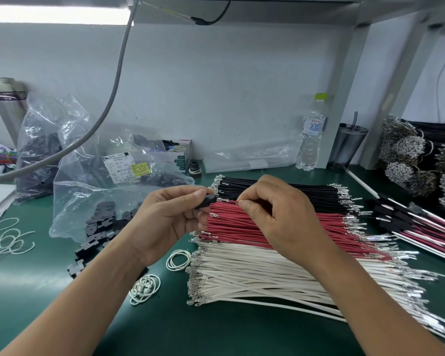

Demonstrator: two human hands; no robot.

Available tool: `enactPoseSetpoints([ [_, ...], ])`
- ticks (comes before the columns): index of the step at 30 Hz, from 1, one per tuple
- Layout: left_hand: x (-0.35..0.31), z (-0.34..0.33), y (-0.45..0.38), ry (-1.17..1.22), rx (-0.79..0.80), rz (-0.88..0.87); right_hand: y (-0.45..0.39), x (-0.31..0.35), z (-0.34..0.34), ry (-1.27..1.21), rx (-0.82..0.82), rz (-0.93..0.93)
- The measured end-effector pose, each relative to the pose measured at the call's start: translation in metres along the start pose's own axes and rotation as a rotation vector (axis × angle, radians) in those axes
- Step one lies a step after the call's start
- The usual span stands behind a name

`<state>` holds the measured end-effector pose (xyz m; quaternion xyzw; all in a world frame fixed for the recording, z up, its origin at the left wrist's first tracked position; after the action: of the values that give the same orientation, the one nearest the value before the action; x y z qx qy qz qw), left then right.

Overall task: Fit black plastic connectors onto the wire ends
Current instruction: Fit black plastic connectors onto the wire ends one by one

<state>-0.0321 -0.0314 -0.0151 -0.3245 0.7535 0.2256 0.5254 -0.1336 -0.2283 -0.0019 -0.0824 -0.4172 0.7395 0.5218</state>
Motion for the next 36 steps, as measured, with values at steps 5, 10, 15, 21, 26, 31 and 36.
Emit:
enactPoseSetpoints([
  [5,-0.001,-0.001,0.001,-0.001,0.004,0.007,0.0,0.002,0.0,0.012,-0.048,0.036],
  [10,-0.001,0.0,0.001,0.002,-0.007,0.01,0.001,0.004,0.002,0.082,-0.065,0.076],
  [15,-0.002,0.002,0.0,0.001,-0.036,0.013,0.001,0.004,0.004,0.073,-0.104,0.096],
  [21,0.001,0.0,0.0,0.003,-0.021,0.041,0.001,0.006,0.001,0.113,-0.091,0.136],
  [26,0.001,0.0,0.0,0.009,-0.019,0.045,0.002,0.007,0.001,0.131,-0.072,0.184],
  [31,0.003,0.002,0.0,-0.018,-0.029,0.06,0.002,0.012,0.003,0.283,-0.047,0.28],
  [36,0.009,-0.004,-0.003,-0.023,-0.038,0.071,0.001,0.017,-0.002,0.321,-0.054,0.232],
])
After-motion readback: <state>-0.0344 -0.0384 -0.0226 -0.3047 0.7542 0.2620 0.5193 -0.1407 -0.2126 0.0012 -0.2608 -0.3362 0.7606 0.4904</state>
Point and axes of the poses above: each hand's wrist, its own y-axis away from the middle knuckle, its own z-axis out of the back of the hand, x = y × z, the point moved 1 cm from there along -y, towards the middle knuckle, and after that the axes turned 9 degrees about z, right-handed, at the moved point
